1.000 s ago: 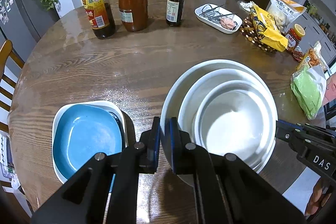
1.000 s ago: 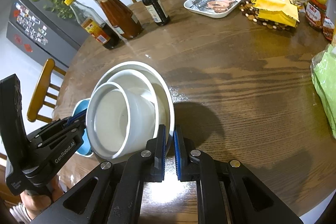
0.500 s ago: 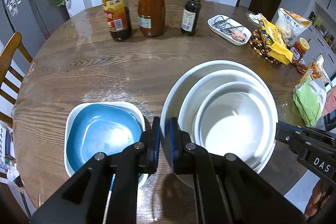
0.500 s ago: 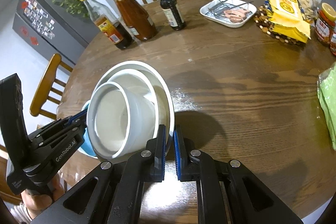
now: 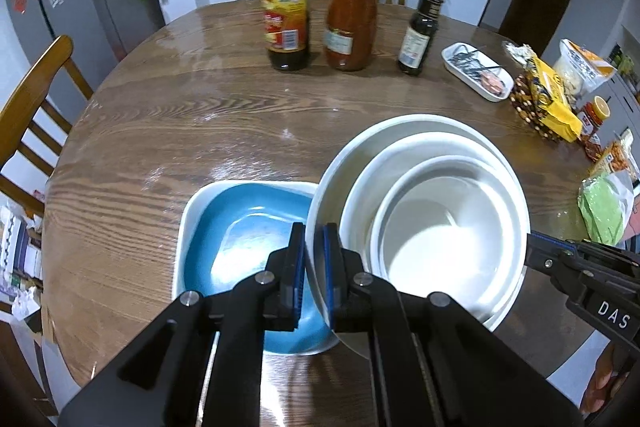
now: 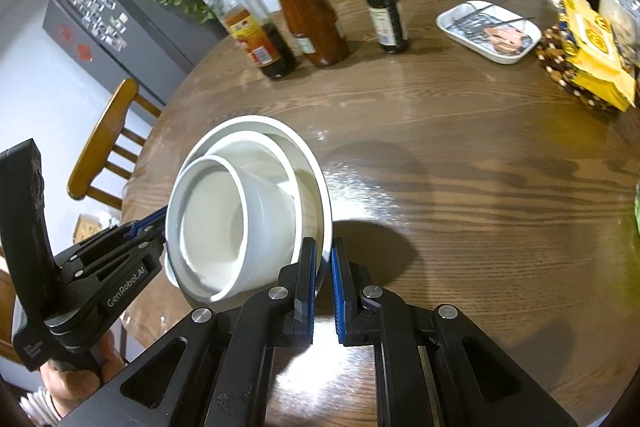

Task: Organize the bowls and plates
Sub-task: 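Carry the bowl stack over the teal dish on the plates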

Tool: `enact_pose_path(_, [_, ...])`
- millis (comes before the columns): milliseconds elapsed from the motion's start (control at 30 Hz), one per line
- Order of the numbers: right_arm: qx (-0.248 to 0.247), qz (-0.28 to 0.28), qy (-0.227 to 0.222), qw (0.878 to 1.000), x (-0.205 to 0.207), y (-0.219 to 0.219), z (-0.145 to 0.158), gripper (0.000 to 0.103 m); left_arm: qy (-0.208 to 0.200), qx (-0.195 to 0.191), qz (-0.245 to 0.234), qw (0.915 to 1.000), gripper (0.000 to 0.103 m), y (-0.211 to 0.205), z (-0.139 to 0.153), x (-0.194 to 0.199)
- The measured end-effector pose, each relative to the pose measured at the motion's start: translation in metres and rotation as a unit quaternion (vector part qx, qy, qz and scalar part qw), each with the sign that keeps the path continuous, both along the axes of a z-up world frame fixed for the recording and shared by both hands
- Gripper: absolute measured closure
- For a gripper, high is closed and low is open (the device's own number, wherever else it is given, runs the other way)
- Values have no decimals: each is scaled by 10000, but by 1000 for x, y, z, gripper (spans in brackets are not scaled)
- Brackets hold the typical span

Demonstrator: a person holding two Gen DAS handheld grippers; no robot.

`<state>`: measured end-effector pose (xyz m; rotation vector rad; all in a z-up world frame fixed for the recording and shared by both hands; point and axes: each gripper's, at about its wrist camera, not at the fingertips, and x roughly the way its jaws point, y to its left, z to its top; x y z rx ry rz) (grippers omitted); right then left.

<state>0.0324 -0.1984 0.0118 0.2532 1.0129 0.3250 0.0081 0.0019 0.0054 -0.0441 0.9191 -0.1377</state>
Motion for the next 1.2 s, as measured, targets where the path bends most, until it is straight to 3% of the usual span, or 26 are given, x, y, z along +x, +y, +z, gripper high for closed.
enact_pose_path(533, [-55,594,157,9981,19,82,-14,91,309,-66,518,9982,98,79,-19,3])
enact_pose_path(1200, [124,251,605,9978,23,88,-40,91,614,123,136,9979,98,85,-39,19])
